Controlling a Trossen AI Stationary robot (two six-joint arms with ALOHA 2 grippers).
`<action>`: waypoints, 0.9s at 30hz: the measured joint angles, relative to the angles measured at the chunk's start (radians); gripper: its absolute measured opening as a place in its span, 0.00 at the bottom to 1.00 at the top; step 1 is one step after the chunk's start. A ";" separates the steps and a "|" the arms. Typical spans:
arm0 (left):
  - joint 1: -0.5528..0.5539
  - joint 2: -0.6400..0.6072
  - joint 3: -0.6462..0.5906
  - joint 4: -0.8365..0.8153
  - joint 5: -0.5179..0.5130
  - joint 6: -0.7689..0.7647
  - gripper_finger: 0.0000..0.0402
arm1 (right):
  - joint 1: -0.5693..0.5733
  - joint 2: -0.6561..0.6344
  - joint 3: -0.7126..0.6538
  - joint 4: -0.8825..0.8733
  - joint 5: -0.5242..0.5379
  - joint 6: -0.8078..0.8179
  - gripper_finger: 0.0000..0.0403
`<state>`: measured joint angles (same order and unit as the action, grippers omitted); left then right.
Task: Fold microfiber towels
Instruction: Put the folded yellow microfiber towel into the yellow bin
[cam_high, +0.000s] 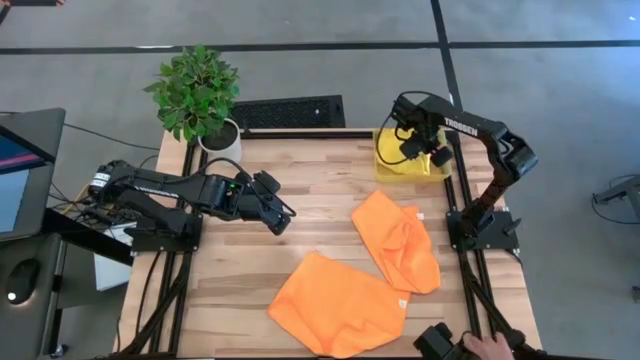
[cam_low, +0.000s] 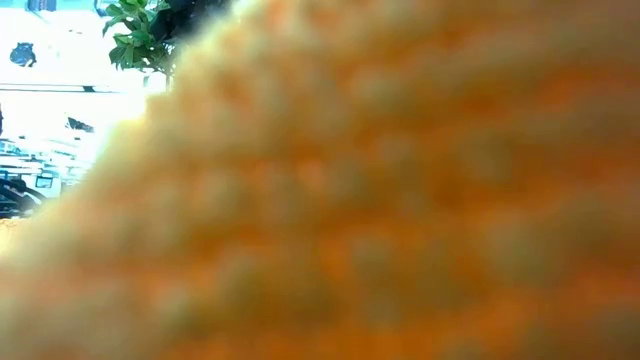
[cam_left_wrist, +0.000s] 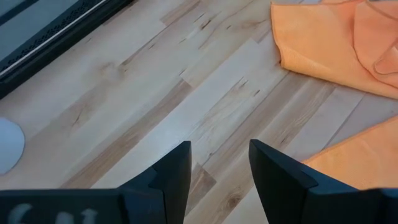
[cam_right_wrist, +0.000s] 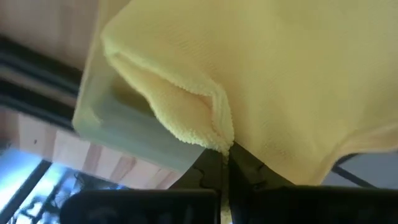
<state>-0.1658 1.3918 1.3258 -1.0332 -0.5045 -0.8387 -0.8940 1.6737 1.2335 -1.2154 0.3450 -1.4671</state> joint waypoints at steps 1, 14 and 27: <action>0.000 0.000 0.000 0.000 0.000 0.000 0.38 | -0.002 0.000 0.000 0.006 -0.002 0.025 0.07; 0.000 0.000 0.000 0.000 0.000 0.049 0.38 | -0.005 0.000 0.000 0.020 -0.006 0.114 0.12; -0.031 0.000 0.000 0.000 -0.013 0.061 0.38 | 0.010 0.000 0.000 0.053 0.032 0.161 0.34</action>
<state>-0.1971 1.3918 1.3258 -1.0332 -0.5171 -0.7780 -0.8840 1.6733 1.2339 -1.1624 0.3772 -1.3059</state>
